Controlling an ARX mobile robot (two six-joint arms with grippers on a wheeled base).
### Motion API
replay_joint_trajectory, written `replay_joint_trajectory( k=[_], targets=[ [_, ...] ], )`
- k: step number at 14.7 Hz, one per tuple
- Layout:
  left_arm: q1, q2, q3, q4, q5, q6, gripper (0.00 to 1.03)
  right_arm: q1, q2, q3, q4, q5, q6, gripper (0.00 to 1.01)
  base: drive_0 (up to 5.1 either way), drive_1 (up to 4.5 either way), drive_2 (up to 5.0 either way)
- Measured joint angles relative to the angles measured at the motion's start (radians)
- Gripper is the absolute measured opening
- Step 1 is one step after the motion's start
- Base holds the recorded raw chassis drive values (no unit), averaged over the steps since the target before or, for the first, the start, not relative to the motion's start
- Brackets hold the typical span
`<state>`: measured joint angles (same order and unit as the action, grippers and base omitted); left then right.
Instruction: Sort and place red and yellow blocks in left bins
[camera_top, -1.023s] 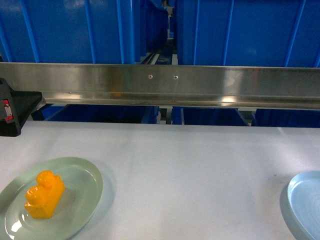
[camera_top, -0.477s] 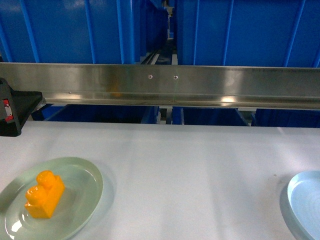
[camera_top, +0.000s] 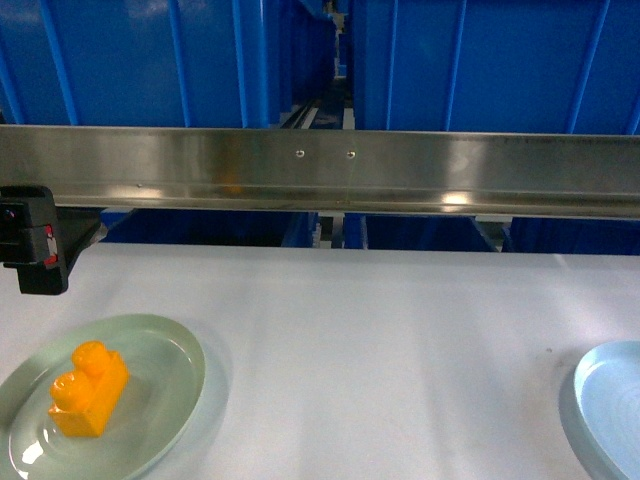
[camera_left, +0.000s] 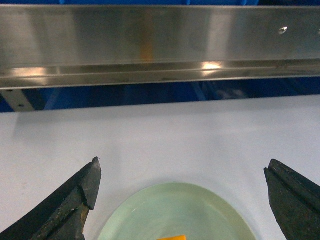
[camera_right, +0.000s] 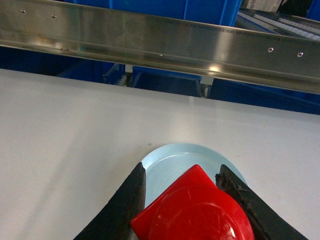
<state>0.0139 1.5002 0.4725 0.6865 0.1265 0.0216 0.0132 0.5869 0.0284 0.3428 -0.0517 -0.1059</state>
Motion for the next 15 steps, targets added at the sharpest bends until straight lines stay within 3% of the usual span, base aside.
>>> replay_joint_trajectory(
  k=[1, 6, 8, 15],
  targets=[
    [-0.023, 0.003, 0.006, -0.026, -0.05, 0.014, 0.98, 0.0, 0.0, 0.0, -0.001, 0.0, 0.0, 0.37, 0.0, 0.0, 0.0],
    [-0.098, 0.117, -0.021, -0.056, -0.179, 0.006, 0.98, 0.0, 0.0, 0.0, 0.0, 0.0, 0.0, 0.37, 0.0, 0.0, 0.0],
    [-0.104, 0.151, -0.024, -0.037, -0.207, 0.004, 0.98, 0.0, 0.0, 0.0, 0.0, 0.0, 0.0, 0.37, 0.0, 0.0, 0.0],
    [-0.096, 0.37, -0.042, 0.102, -0.225, -0.059, 0.98, 0.0, 0.0, 0.0, 0.0, 0.0, 0.0, 0.37, 0.0, 0.0, 0.0]
  ],
)
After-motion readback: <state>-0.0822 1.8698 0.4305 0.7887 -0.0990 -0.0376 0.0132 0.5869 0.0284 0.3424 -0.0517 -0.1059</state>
